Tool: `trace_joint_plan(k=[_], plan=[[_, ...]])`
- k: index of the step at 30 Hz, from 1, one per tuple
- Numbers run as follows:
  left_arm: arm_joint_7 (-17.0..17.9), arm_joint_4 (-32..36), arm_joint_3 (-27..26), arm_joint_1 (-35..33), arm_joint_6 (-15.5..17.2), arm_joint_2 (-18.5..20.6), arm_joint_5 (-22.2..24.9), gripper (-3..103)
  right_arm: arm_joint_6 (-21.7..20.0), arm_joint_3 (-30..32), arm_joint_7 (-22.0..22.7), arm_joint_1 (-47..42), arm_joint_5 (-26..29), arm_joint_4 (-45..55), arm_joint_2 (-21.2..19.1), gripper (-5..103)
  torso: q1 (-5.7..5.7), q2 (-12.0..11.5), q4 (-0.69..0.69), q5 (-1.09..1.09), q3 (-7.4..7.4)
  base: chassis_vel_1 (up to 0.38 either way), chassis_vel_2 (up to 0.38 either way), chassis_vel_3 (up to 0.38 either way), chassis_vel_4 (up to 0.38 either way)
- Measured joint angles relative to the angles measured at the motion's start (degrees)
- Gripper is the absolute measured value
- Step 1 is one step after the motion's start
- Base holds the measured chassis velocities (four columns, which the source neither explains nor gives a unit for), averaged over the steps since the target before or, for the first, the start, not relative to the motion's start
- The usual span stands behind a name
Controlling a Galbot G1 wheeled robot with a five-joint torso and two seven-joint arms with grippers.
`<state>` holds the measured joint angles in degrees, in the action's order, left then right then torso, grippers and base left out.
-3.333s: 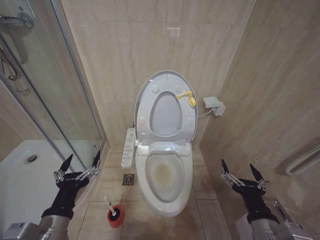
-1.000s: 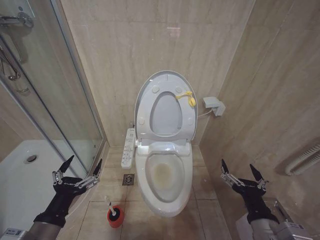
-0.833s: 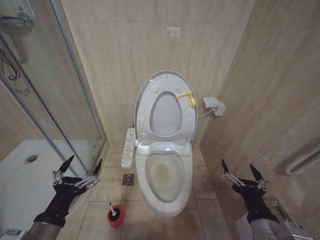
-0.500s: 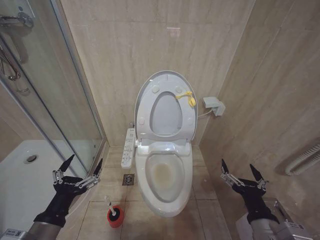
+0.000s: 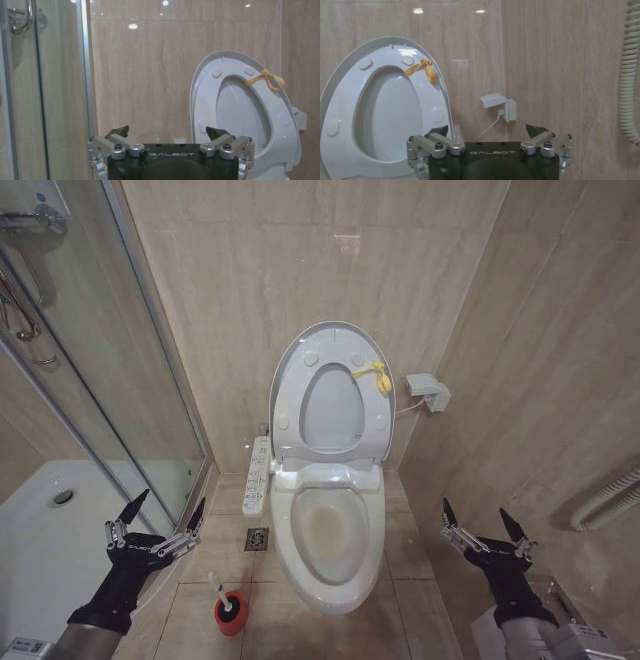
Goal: Open the toilet lid, clean the toilet bowl with a toilet brush, close the toilet lid, and flush.
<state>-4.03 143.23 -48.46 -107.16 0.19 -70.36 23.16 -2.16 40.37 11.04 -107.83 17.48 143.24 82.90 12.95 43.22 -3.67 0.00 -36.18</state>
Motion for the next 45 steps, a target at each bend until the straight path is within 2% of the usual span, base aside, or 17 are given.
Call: trace_joint_plan(k=[45], plan=[[0.02,0.00,0.01,-0.02,0.06,0.00,0.00,100,0.00,0.00,0.00,0.00,0.00,0.00,0.00,100,0.00,0.00,0.00,0.00,0.00,0.000,0.000,0.000,0.000]])
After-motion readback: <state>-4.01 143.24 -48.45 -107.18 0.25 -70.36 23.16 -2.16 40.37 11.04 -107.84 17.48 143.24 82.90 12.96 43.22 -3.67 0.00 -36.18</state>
